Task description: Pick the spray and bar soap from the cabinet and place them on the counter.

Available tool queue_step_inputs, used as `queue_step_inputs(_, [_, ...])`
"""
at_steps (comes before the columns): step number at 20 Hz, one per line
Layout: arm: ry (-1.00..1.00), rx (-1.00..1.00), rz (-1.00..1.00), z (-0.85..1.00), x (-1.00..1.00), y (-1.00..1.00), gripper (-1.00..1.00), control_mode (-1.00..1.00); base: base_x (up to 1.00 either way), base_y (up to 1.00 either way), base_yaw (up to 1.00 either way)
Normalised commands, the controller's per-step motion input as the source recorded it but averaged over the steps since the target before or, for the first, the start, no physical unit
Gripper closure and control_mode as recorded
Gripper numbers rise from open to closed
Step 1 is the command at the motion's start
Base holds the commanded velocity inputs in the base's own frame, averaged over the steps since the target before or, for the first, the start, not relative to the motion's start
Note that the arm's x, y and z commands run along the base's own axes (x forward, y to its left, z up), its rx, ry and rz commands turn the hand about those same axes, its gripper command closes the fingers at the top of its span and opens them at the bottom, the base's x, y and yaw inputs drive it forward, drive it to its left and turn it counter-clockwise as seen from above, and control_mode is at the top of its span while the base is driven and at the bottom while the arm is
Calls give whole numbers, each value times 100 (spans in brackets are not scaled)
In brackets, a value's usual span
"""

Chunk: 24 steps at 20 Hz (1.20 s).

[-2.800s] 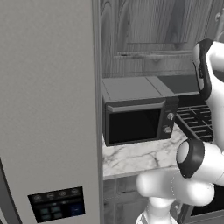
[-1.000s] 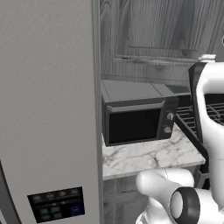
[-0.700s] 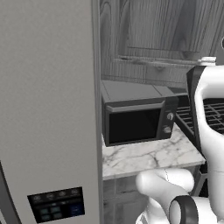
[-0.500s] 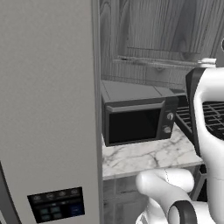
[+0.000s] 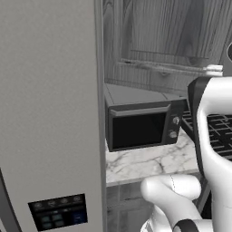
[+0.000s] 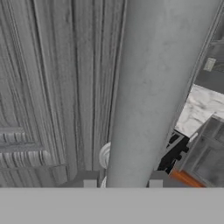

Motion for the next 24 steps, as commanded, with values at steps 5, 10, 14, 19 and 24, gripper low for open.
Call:
queue_step_inputs(5, [-3, 0, -2, 0, -27, 44, 100, -100, 0, 0, 0])
queue_step_inputs(10, [-1, 0, 0, -2, -16, 20, 100, -100, 0, 0, 0])
queue_step_inputs(14, [-1, -1, 0, 0, -13, 21, 100, -100, 0, 0, 0])
queue_step_inputs(19, [-1, -2, -2, -3, -15, 32, 100, -100, 0, 0, 0])
queue_step_inputs(24, [0, -1, -1, -3, -16, 33, -100, -100, 0, 0, 0])
